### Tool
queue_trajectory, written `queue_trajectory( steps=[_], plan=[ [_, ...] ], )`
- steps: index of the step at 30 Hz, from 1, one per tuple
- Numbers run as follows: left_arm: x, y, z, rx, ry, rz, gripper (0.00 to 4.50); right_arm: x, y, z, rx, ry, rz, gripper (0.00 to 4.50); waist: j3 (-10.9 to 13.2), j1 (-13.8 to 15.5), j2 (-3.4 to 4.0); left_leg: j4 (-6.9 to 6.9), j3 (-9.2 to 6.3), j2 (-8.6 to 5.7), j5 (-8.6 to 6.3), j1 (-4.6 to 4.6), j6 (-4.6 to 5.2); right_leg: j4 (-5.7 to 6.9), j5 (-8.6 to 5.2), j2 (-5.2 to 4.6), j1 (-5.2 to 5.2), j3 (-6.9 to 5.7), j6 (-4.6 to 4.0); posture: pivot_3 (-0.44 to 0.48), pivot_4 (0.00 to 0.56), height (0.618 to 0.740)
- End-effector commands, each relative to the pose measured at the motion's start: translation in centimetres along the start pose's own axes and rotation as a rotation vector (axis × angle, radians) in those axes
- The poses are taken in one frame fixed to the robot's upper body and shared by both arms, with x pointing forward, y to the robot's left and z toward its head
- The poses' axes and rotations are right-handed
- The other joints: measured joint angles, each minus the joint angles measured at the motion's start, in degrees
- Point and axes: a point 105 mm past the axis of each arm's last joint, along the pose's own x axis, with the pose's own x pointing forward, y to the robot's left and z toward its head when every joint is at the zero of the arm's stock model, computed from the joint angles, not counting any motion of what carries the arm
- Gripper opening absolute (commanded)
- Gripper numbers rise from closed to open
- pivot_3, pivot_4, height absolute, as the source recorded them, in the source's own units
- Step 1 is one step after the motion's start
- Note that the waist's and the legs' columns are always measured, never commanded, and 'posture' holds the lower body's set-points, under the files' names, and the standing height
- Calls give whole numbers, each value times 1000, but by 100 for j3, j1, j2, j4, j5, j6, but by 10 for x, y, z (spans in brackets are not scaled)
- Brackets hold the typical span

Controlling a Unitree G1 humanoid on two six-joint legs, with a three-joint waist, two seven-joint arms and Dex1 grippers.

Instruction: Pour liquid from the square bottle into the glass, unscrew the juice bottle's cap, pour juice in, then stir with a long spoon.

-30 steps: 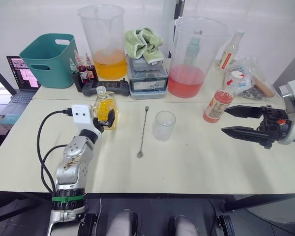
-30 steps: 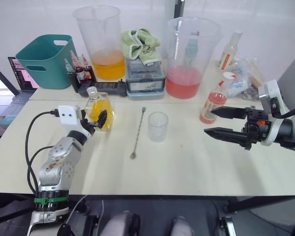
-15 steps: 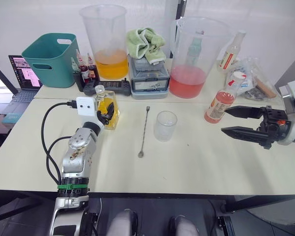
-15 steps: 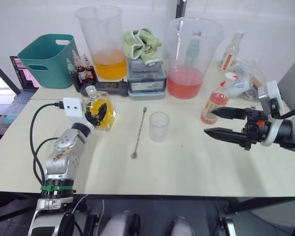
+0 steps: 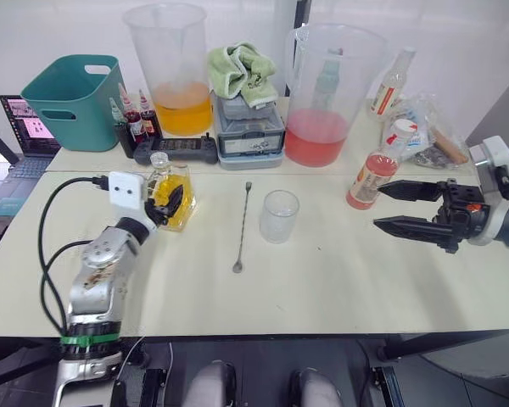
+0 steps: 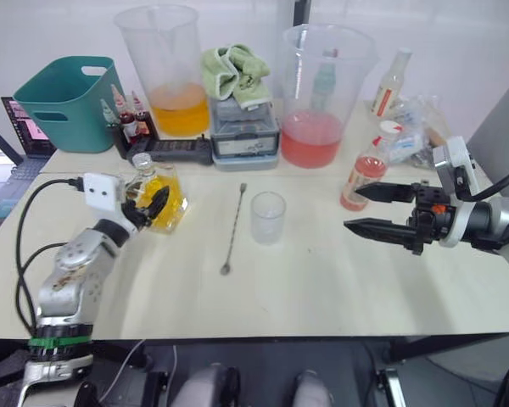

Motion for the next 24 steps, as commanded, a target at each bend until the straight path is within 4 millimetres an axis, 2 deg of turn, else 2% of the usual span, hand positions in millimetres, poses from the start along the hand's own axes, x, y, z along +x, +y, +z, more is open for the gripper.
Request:
queue_trajectory(
  steps=[1,5,8,11,15,18,24],
  plan=[
    [-18,-12,55,86,-169,-151,2852,1,1,10,-47,-22,21,4500,1,9,-1,0,0,0,0,-4,0,0,0,0,-4,0,0,0,150,736],
    [-39,-27,57,94,-131,-357,2852,3,-1,11,-45,-17,34,4500,2,54,-1,2,0,0,0,-19,0,4,1,-1,-22,0,-1,0,150,736],
    [-42,-30,58,93,-123,-394,2852,3,-1,11,-45,-15,37,4500,3,93,0,2,0,-1,-3,-20,6,4,1,-1,-22,1,-1,0,150,736],
    [-62,-66,56,65,-70,-693,2852,2,1,10,-42,-11,39,4500,4,66,-2,2,-2,1,-6,-20,11,6,3,4,-24,2,-5,0,150,736],
    [-74,-98,53,55,-28,-929,2852,-4,7,9,-38,-3,22,4500,5,89,1,2,2,1,5,-21,-7,7,3,5,-26,6,-5,0,150,736],
    [-76,-117,52,44,-17,-1051,2852,-10,11,9,-38,3,-3,4500,6,95,1,2,3,-1,16,-21,-25,8,3,5,-26,9,-5,0,150,736],
    [-65,-146,52,24,-61,-1176,2851,-24,22,10,-32,14,-71,4500,5,108,2,4,-3,-1,3,-20,0,16,6,11,-25,11,-8,0,150,736]
  ],
)
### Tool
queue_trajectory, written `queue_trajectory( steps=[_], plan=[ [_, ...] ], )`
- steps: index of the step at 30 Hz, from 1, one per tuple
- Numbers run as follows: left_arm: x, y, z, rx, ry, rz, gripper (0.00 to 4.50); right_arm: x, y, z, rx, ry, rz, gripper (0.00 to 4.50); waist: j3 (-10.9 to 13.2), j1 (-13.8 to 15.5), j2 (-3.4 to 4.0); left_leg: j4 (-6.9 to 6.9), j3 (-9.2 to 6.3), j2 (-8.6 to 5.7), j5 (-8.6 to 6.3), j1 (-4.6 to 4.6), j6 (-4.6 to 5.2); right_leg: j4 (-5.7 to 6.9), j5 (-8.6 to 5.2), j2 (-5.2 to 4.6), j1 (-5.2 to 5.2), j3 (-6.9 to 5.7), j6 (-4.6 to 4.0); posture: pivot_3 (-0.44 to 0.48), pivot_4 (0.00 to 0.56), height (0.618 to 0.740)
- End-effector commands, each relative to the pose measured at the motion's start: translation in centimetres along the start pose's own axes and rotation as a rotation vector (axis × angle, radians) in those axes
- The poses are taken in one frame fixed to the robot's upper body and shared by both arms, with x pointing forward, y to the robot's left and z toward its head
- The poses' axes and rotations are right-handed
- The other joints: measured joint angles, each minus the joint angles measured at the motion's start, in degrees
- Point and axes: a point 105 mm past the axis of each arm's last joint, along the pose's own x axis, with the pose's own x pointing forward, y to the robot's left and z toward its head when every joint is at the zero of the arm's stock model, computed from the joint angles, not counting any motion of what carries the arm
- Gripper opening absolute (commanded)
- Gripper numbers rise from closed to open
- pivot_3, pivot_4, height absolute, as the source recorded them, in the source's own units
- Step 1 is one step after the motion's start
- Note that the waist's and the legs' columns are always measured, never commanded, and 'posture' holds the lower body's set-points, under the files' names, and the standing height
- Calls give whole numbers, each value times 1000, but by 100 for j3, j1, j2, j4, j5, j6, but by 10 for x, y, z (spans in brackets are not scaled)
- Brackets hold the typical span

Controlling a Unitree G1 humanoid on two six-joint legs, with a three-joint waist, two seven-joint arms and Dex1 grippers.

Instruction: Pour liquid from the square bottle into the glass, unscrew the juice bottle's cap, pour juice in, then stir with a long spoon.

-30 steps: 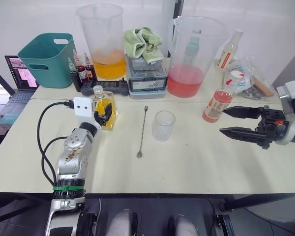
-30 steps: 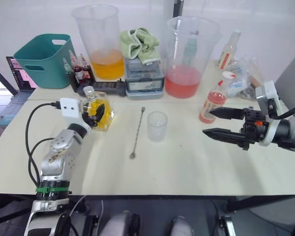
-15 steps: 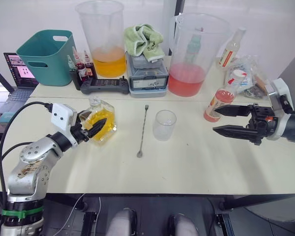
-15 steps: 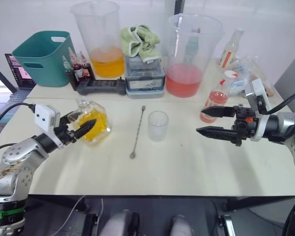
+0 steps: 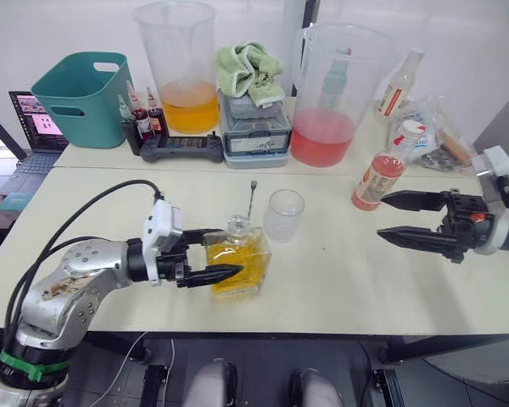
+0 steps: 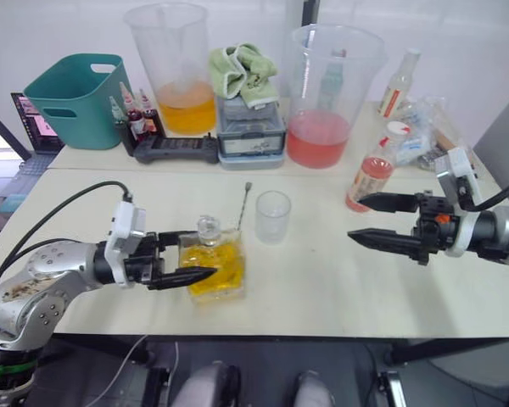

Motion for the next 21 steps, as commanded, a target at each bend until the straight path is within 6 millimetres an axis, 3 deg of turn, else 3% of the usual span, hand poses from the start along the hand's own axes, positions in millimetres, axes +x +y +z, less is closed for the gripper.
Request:
queue_trajectory(
  steps=[1,8,13,21],
  plan=[
    [18,-3,18,83,-86,-78,2851,-12,12,15,-52,-19,-38,4500,0,-10,0,1,0,1,-4,0,7,0,0,3,1,2,0,0,150,736],
    [51,11,7,151,-111,-121,2851,-26,27,12,-38,-13,-117,4500,-1,-13,2,14,1,8,-5,1,10,-4,1,44,3,49,-1,0,150,736],
    [79,7,2,169,-152,-182,2851,-27,33,12,-34,-20,-144,4500,-1,-8,2,17,-2,11,-9,1,16,-4,2,45,4,56,-2,0,150,736],
    [83,13,-11,168,-128,-187,2851,-26,34,12,-31,-28,-158,4500,-2,-23,3,24,-4,13,-10,0,18,-1,2,46,4,57,-2,0,150,736]
  ],
)
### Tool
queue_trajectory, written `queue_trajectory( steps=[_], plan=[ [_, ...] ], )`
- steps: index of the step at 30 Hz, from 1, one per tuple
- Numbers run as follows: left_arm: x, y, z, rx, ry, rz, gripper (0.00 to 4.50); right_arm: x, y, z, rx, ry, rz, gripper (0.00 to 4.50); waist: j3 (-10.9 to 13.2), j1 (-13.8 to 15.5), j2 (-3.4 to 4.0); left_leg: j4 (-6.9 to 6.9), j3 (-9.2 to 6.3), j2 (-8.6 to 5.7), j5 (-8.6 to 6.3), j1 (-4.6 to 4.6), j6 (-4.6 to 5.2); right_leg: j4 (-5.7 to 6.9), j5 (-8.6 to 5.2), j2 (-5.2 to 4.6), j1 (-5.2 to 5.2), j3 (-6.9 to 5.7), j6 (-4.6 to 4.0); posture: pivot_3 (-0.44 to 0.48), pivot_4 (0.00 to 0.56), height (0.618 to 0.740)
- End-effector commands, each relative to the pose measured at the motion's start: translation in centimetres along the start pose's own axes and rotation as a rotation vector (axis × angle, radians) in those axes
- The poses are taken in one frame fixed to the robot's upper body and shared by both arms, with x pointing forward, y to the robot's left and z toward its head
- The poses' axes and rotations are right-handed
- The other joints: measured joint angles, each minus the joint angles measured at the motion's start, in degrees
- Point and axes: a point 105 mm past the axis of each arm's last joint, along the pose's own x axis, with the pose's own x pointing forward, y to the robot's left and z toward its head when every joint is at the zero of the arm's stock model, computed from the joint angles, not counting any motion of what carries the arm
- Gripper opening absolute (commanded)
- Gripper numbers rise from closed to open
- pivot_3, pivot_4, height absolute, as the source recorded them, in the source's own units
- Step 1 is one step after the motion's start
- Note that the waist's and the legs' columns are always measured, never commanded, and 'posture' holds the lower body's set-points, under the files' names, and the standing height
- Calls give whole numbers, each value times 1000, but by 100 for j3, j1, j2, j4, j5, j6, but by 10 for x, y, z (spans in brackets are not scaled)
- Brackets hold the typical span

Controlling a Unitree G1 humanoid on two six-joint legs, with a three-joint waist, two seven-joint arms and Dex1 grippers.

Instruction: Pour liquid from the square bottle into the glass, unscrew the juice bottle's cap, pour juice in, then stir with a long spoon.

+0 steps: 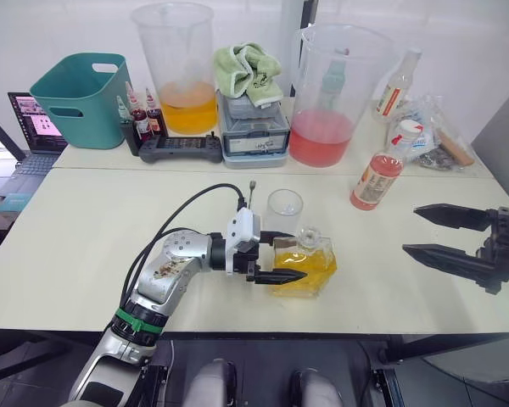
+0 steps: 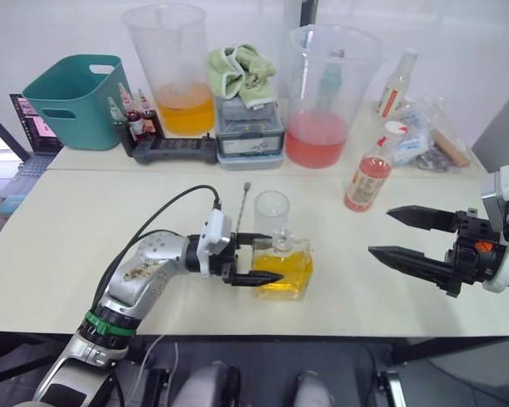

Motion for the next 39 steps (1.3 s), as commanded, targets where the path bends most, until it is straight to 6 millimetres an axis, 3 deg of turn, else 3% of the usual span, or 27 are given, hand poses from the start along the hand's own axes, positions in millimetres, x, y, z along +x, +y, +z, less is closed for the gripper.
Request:
queue_trajectory(
  steps=[1,15,17,19,29,39],
  plan=[
    [0,3,18,99,-44,-14,2851,-3,3,10,-37,-31,-7,4500,0,-4,0,1,0,0,0,0,0,0,0,0,0,0,0,0,150,736],
    [-7,7,10,116,3,29,2851,4,0,11,-46,-47,12,4500,-1,-2,2,18,-4,3,-4,0,6,5,0,1,6,1,0,0,150,736],
    [-8,6,8,111,7,29,3896,4,0,12,-48,-47,15,4500,-2,-5,2,19,-4,3,-4,0,6,6,0,1,6,1,0,0,150,736],
    [-8,6,9,111,8,35,4492,4,0,12,-48,-47,21,4500,-2,0,2,19,-5,4,-4,0,6,6,0,2,6,1,0,0,150,736],
    [-14,1,29,71,4,88,4492,10,-2,12,-49,-56,53,4500,-2,-1,4,23,-7,4,-5,1,8,6,0,2,12,2,1,0,150,736],
    [-6,-6,17,36,55,115,4492,22,-3,15,-66,-66,98,4500,-3,12,5,29,-10,3,-5,2,8,6,0,6,15,4,1,0,150,736]
  ],
)
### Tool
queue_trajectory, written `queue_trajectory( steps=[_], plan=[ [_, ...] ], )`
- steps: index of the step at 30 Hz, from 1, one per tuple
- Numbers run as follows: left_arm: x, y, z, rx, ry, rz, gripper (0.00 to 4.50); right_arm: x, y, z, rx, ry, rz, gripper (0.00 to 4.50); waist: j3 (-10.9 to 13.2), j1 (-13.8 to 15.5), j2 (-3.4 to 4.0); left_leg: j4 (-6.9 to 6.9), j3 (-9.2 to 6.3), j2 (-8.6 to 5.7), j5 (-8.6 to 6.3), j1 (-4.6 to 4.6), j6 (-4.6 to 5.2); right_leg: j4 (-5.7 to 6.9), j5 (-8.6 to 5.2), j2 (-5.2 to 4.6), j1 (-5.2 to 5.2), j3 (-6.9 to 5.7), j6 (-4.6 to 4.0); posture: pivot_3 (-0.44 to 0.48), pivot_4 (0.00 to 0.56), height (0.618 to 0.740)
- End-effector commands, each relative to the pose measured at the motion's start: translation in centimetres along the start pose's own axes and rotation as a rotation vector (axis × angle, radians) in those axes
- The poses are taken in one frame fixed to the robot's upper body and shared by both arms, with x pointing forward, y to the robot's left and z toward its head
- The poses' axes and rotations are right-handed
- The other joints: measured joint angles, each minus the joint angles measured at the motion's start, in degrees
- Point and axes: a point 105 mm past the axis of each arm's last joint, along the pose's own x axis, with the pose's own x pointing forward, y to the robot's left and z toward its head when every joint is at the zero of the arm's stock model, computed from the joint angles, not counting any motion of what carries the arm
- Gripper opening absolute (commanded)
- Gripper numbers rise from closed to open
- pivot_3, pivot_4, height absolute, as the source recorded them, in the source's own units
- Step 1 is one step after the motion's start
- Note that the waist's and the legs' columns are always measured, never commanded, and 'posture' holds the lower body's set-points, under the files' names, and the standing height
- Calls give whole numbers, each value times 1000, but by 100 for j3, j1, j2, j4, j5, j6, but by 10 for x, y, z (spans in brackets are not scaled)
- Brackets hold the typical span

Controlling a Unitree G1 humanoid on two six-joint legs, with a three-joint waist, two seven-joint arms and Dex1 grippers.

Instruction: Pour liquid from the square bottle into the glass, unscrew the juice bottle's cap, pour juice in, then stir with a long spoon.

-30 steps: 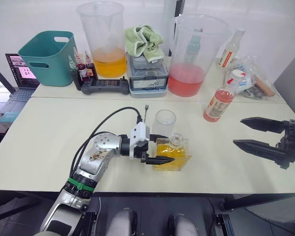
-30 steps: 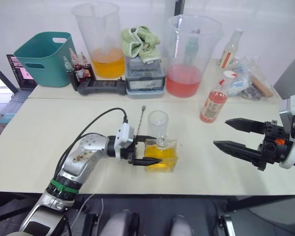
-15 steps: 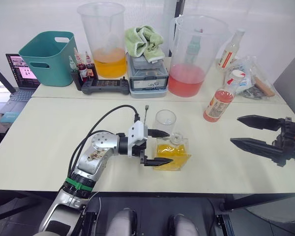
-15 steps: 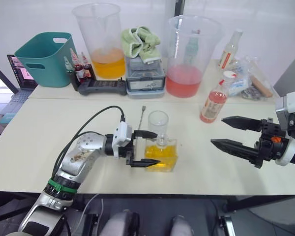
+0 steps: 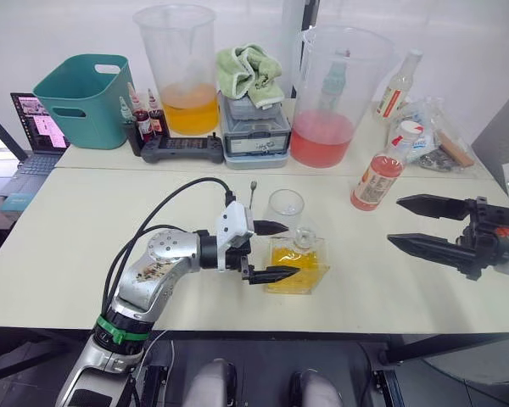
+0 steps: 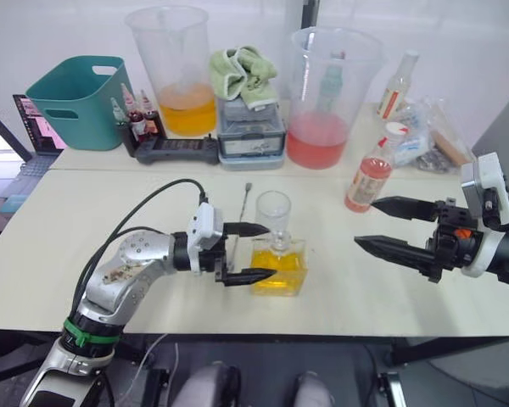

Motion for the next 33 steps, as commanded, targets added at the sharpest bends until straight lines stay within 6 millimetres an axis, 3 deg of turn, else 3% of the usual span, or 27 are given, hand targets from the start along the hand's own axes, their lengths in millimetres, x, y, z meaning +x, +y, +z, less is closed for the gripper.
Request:
queue_trajectory(
  steps=[1,2,8,20,26,33],
  plan=[
    [6,-6,5,35,-11,-29,4492,1,2,10,-56,-24,9,4500,0,7,0,0,0,0,0,0,0,0,0,0,0,0,0,0,150,736],
    [7,-6,4,32,-11,-34,4492,3,3,11,-60,-26,16,4500,0,5,0,0,0,0,0,0,1,0,0,0,0,0,0,0,150,736],
    [13,-5,1,28,-9,-64,2774,17,11,14,-78,-38,60,4500,-1,6,2,1,0,0,-1,0,1,0,0,0,0,1,0,0,150,736],
    [16,-4,1,33,-5,-86,2765,68,36,20,-144,-40,210,4500,-5,30,8,35,-18,-1,-12,-2,17,-1,-1,3,22,0,2,0,150,736],
    [18,-5,2,36,-8,-99,2765,92,38,2,-155,4,209,4500,-6,33,10,35,-20,-3,-12,-2,17,-2,-1,4,25,0,4,0,150,736],
    [17,-4,3,38,-8,-106,2765,95,31,-11,-174,40,176,2344,-6,35,10,37,-21,-6,-12,-4,17,-2,-1,3,26,0,6,0,150,736]
  ],
)
